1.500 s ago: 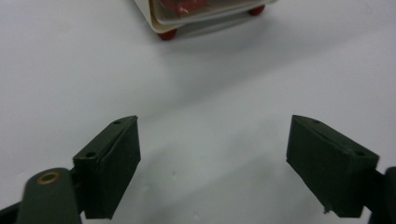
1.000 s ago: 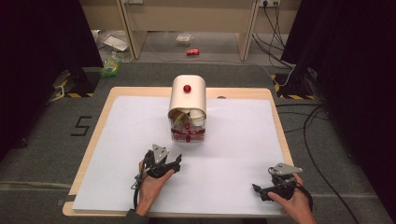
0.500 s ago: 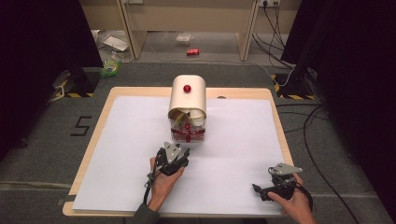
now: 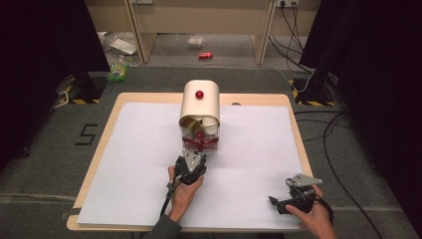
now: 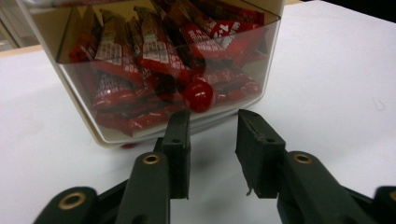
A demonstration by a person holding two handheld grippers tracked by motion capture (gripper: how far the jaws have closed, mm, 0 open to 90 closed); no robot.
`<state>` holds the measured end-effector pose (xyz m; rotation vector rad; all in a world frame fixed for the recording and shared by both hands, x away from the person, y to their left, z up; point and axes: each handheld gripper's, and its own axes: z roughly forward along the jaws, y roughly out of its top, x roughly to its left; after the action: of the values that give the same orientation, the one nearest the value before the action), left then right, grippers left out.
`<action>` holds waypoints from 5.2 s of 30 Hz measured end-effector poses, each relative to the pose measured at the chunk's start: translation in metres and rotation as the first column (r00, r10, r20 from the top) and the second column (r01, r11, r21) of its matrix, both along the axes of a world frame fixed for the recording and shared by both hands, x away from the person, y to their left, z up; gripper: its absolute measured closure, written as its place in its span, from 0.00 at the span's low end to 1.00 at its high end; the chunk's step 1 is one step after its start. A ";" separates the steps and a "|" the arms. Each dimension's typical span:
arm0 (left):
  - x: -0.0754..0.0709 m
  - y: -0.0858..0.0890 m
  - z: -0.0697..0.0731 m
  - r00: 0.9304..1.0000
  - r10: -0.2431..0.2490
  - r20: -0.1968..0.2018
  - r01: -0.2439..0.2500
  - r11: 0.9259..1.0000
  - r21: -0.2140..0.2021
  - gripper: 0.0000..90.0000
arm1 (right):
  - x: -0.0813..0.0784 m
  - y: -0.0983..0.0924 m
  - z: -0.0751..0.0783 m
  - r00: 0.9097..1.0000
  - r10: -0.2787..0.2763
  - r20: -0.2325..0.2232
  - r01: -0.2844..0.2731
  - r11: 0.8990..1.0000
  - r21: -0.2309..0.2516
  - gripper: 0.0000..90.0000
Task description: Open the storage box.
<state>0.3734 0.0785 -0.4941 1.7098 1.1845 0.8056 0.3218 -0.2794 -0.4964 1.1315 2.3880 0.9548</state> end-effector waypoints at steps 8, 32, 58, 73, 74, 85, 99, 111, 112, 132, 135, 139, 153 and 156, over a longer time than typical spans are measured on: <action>0.005 -0.009 0.006 0.997 0.066 0.032 -0.066 0.998 0.018 0.75 | 0.000 0.000 0.000 1.000 0.001 -0.001 -0.001 1.000 0.001 0.00; 0.005 -0.027 0.000 0.977 0.205 0.058 -0.208 0.977 0.054 0.81 | 0.000 0.000 0.000 1.000 0.001 -0.002 -0.001 1.000 0.001 0.00; -0.017 -0.016 0.002 0.992 0.116 0.041 -0.118 0.992 0.046 0.81 | 0.000 0.000 0.000 1.000 0.002 -0.002 -0.002 1.000 0.002 0.00; -0.026 -0.009 0.003 0.997 0.068 0.029 -0.070 0.996 0.050 0.81 | 0.000 0.000 0.000 1.000 0.002 -0.002 -0.002 1.000 0.002 0.00; -0.026 -0.009 0.003 0.997 0.068 0.029 -0.070 0.996 0.050 0.81 | 0.000 0.000 0.000 1.000 0.002 -0.002 -0.002 1.000 0.002 0.00; -0.036 -0.008 0.008 0.999 0.007 0.034 -0.009 0.999 0.045 0.85 | 0.000 0.000 0.000 1.000 0.002 -0.001 -0.002 1.000 0.002 0.00; -0.040 0.001 0.020 0.991 -0.126 0.046 0.126 0.992 0.015 0.58 | 0.000 0.000 0.000 1.000 0.002 -0.004 -0.002 1.000 0.003 0.00; -0.037 0.012 0.031 0.983 -0.177 0.045 0.178 0.984 -0.028 0.40 | 0.000 0.000 0.000 1.000 0.003 -0.003 -0.003 1.000 0.003 0.00; -0.036 0.013 0.032 0.980 -0.195 0.038 0.196 0.980 -0.023 0.39 | 0.000 0.000 0.000 1.000 0.002 -0.004 -0.002 1.000 0.003 0.00; -0.028 0.020 0.043 0.958 -0.280 0.057 0.282 0.959 -0.020 0.19 | 0.001 0.000 0.000 1.000 0.002 -0.005 -0.002 1.000 0.004 0.00; -0.025 0.021 0.043 0.955 -0.289 0.061 0.291 0.957 -0.018 0.18 | 0.001 0.000 0.000 1.000 0.002 -0.005 -0.002 1.000 0.004 0.00; -0.022 0.021 0.043 0.952 -0.297 0.073 0.299 0.954 -0.012 0.17 | 0.001 0.000 0.000 1.000 0.004 -0.003 -0.004 1.000 0.003 0.00; -0.008 0.022 0.035 0.945 -0.323 0.058 0.320 0.946 0.045 0.16 | 0.001 -0.001 0.000 1.000 0.005 -0.003 -0.005 1.000 0.002 0.00; -0.007 0.023 0.034 0.943 -0.327 0.058 0.325 0.945 0.048 0.16 | 0.001 0.000 0.000 1.000 0.006 -0.004 -0.006 1.000 0.003 0.00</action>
<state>0.3665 0.1017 -0.4601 1.8348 0.8155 0.6762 0.3228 -0.2797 -0.4965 1.1288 2.3949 0.9595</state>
